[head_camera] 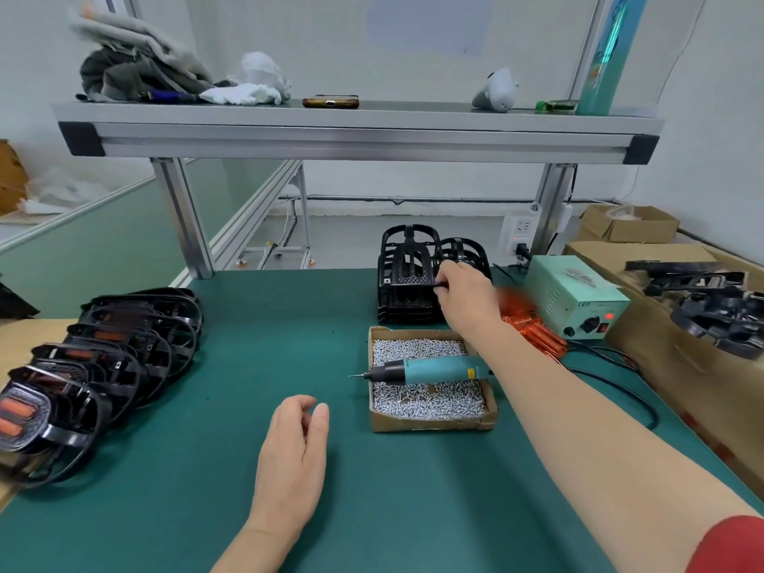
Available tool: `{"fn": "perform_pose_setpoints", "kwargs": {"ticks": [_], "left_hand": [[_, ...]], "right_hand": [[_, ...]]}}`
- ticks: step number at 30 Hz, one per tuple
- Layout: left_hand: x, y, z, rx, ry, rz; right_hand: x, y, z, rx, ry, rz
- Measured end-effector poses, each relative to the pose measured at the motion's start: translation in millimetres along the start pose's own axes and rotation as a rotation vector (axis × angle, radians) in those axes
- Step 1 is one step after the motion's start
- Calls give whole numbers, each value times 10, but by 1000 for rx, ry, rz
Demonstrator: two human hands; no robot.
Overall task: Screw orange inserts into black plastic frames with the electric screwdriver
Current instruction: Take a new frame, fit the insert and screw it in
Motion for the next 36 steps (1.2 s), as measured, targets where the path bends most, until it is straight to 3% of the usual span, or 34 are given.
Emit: {"fn": "perform_pose_setpoints", "kwargs": {"ticks": [6,11,16,23,29,36], "left_hand": [[-9,5,-2,1,9,-2],[-19,4,-12,-5,2,-4],[-30,-1,-19,-9,-20,-18],[-33,-20,-56,-42,-99,-36],[-104,-55,-168,-179,-224,-20],[-176,-88,-274,-276,-297,17]], "right_hand": [[167,-177,-164,-67,171,-15],[335,-487,-232,-81,489,42],[515,-874,-200,-47,840,142],[743,-1205,-134,40,1124,148],[801,-1253,-153,128,1105,92],[753,-1184,-293,161,840,54]]}}
Point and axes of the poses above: each hand's wrist, its own y-axis towards the middle knuckle, its own z-axis out of the palm, x = y × z, the point moved 5 cm from there along y, towards the middle knuckle, and after that the axes turned 3 degrees about -z, right-handed, at the moved point
